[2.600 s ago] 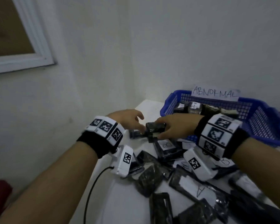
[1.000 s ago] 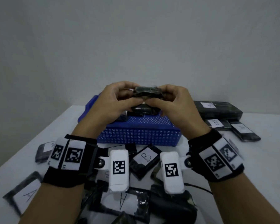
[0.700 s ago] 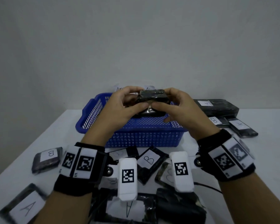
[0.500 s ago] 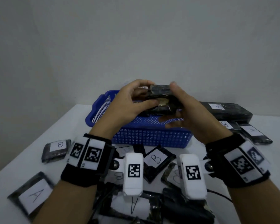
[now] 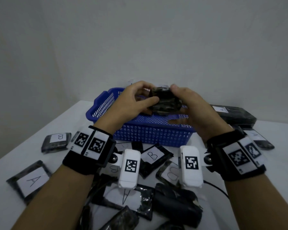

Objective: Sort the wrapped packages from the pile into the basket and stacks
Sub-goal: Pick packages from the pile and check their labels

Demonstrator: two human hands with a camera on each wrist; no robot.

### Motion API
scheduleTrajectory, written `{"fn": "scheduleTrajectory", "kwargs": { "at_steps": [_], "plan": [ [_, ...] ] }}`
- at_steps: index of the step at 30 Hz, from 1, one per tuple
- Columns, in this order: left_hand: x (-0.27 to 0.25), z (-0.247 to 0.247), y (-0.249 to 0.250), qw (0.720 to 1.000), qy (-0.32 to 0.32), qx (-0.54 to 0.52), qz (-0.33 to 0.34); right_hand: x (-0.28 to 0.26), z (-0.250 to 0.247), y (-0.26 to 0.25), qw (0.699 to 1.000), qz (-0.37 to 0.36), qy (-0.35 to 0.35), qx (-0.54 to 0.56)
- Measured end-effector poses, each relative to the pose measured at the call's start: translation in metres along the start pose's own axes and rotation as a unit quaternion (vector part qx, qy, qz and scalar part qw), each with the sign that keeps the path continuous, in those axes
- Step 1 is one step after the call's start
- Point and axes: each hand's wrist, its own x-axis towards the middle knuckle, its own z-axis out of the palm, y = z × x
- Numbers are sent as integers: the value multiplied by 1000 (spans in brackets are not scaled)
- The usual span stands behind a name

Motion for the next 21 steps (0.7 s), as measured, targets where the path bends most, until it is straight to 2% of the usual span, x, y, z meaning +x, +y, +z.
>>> {"fn": "scheduleTrajectory", "kwargs": {
  "at_steps": [2, 4, 7, 11, 14, 16, 19, 21],
  "plan": [
    [-1, -2, 0, 1000, -5, 0, 19, -2, -2, -2, 999, 48, -6, 13],
    [-2, -4, 0, 999, -16, 26, 44, -1, -1, -1, 998, 54, 0, 31],
    [-3, -5, 1, 997, -37, 31, 59, 5, 0, 2, 999, -3, 25, 46],
    [-5, 2, 7, 996, -79, -51, 2, 10, -6, 6, 991, -114, 66, 6],
    [-3, 3, 8, 998, -46, -45, 4, 8, -7, 4, 988, -145, 59, -1],
    [-2, -2, 8, 998, -37, -46, 22, 5, -5, 1, 991, -126, 41, 21],
    [-4, -7, 8, 997, -38, -38, 56, 2, -5, -2, 999, -28, 6, 44],
    [-6, -7, 10, 996, -39, -26, 75, 1, -4, -2, 999, -4, -6, 42]
  ]
}}
